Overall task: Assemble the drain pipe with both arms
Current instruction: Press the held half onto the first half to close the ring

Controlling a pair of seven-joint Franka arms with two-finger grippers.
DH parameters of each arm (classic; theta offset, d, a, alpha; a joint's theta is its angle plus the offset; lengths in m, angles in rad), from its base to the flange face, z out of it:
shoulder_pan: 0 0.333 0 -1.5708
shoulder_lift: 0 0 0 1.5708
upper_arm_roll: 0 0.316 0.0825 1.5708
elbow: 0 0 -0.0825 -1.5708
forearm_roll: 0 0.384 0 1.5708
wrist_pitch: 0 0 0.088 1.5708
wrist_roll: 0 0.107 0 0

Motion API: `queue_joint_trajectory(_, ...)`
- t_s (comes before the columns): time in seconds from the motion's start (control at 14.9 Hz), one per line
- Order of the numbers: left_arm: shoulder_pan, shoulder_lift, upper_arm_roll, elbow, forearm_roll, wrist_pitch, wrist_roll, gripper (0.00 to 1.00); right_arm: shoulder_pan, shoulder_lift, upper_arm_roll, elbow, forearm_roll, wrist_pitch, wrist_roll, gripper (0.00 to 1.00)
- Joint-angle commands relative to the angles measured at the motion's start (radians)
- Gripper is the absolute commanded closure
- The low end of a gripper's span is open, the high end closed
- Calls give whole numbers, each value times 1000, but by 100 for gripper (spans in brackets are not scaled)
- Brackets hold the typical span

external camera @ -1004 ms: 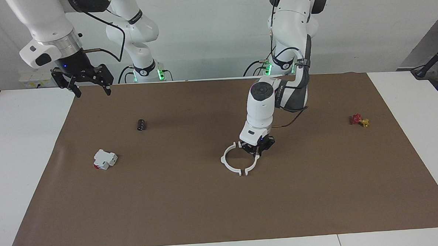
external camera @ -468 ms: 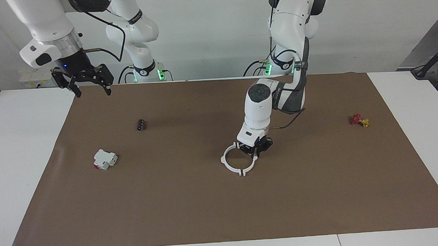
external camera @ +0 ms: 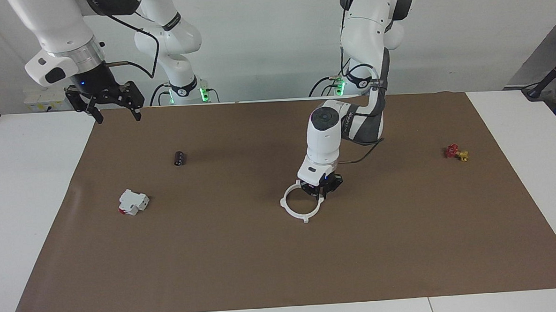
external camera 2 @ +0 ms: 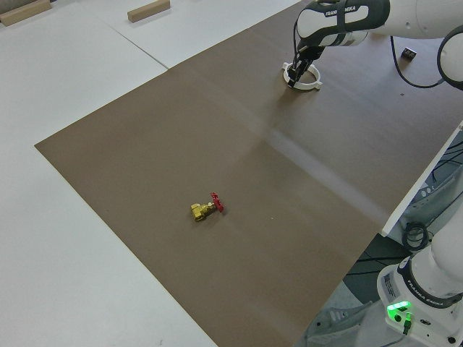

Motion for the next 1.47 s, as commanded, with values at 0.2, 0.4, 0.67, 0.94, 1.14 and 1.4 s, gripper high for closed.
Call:
queue_joint_trajectory(0.2,-21,7,13,-17,20,14,-24,100,-4,-21,3,-19,7,-5,11,0)
queue_joint_trajectory(0.4,-20,6,12,-21,20,20,-18,100,-5,-20,3,-19,7,-5,11,0)
queue_joint_trajectory(0.67,-20,6,10,-21,19,20,-14,100,-4,-20,3,-19,7,-5,11,0)
queue_joint_trajectory(0.94,-21,6,12,-24,19,38,-13,8,-5,-21,3,-19,7,-5,11,0)
queue_joint_trajectory(1.14,-21,6,10,-21,20,35,-8,0,-4,-21,3,-19,7,-5,11,0)
queue_joint_trajectory(1.4,-18,-11,12,-12,19,23,-11,0,-4,-21,3,-19,7,-5,11,0)
